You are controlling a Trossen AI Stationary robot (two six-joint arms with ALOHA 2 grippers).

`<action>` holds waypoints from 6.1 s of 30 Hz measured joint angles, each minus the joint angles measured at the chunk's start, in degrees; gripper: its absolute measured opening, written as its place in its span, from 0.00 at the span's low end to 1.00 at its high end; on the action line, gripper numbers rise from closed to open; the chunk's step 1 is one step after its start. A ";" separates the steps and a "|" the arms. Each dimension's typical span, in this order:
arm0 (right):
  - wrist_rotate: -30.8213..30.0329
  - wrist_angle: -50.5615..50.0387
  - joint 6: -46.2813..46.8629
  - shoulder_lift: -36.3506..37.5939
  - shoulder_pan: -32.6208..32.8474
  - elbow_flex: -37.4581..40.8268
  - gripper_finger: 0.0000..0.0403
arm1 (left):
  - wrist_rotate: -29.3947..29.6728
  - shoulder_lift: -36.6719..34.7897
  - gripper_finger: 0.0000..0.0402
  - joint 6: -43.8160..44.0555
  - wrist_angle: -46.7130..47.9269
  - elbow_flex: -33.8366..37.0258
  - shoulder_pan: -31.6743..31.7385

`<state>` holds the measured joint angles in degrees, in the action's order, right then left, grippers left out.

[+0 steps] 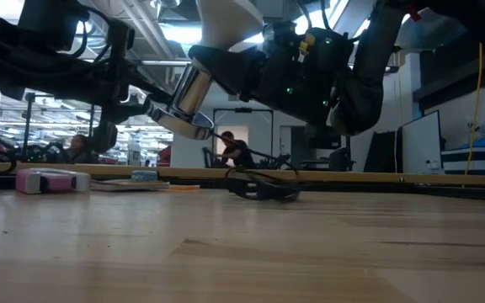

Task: Screw lightbulb
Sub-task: Remove the lightbulb from the lamp

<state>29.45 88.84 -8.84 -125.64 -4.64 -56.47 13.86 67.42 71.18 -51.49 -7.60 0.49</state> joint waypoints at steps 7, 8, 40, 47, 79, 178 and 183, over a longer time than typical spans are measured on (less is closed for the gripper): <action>-0.74 -0.18 -0.98 -0.02 -0.08 0.00 0.41 | -1.10 -0.04 0.19 -0.49 -0.20 -0.11 4.18; -0.97 -0.18 -1.09 -0.02 -0.09 0.00 0.41 | -1.15 -0.04 0.19 -0.59 -0.24 -0.11 4.70; -28.58 -9.68 -2.31 -0.22 -1.22 0.22 0.41 | -4.30 -0.11 0.35 -26.62 12.45 -0.23 10.02; -28.63 -17.58 1.34 -0.28 -1.33 0.24 0.41 | -4.87 -0.15 0.43 -26.44 21.28 -0.15 9.95; -17.50 -13.00 2.57 -0.17 -1.33 0.20 0.41 | -0.45 0.72 0.32 -11.68 17.80 -0.11 -3.58; -20.90 -8.77 -0.49 -0.11 -1.38 0.13 0.41 | 8.03 9.43 0.53 -8.24 11.63 -4.94 -2.20; -20.87 -9.14 -0.64 -0.13 -1.38 0.18 0.41 | 7.62 16.54 0.53 -4.25 10.95 -7.01 -2.24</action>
<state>8.58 79.70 -9.47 -125.78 -6.02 -56.28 21.48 83.96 66.93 -40.53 -14.60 -1.75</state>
